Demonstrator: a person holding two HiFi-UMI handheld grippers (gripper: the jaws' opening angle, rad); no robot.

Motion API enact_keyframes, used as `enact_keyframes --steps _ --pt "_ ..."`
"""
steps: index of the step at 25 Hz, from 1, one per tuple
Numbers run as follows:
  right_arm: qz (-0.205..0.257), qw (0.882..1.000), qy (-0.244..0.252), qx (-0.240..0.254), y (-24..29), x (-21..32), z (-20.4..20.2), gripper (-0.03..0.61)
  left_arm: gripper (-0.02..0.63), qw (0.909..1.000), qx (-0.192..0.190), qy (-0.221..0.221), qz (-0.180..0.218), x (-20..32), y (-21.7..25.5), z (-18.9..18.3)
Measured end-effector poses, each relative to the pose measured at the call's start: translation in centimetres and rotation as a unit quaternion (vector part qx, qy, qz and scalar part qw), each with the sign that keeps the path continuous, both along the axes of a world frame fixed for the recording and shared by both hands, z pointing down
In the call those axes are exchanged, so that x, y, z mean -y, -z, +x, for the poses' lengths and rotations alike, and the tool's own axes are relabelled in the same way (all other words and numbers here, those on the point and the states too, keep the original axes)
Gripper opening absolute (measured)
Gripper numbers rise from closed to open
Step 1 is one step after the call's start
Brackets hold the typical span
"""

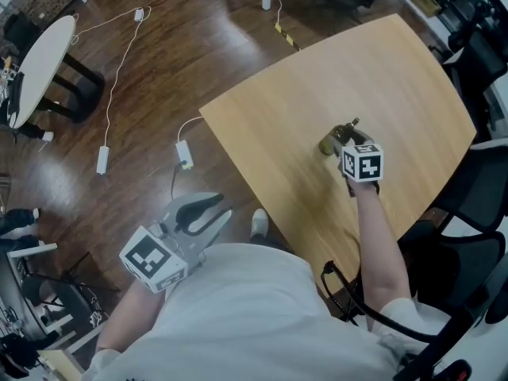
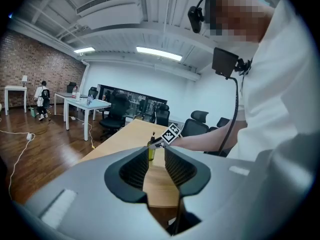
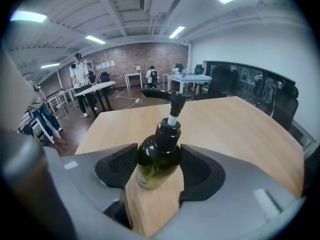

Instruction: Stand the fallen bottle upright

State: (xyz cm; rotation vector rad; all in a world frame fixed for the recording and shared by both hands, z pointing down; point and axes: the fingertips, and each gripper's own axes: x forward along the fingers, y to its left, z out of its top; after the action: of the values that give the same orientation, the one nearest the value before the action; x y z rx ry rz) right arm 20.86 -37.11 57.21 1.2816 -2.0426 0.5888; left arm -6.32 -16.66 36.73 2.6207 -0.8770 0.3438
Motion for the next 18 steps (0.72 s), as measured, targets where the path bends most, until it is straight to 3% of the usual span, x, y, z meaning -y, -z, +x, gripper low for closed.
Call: enact_keyframes --steps 7,15,18 --pt "0.070 0.995 0.034 -0.068 -0.3 -1.3 -1.6 0.270 0.098 0.9999 0.000 0.010 -0.002 -0.5 0.0 -0.5" --pt "0.076 0.991 0.048 -0.094 -0.8 -1.7 -2.0 0.279 0.098 0.9998 -0.008 0.015 0.006 -1.6 0.0 -1.7" --pt "0.087 0.992 0.037 -0.086 0.2 -1.7 -1.6 0.348 0.100 0.9998 -0.009 0.011 0.016 -2.2 0.3 -2.2"
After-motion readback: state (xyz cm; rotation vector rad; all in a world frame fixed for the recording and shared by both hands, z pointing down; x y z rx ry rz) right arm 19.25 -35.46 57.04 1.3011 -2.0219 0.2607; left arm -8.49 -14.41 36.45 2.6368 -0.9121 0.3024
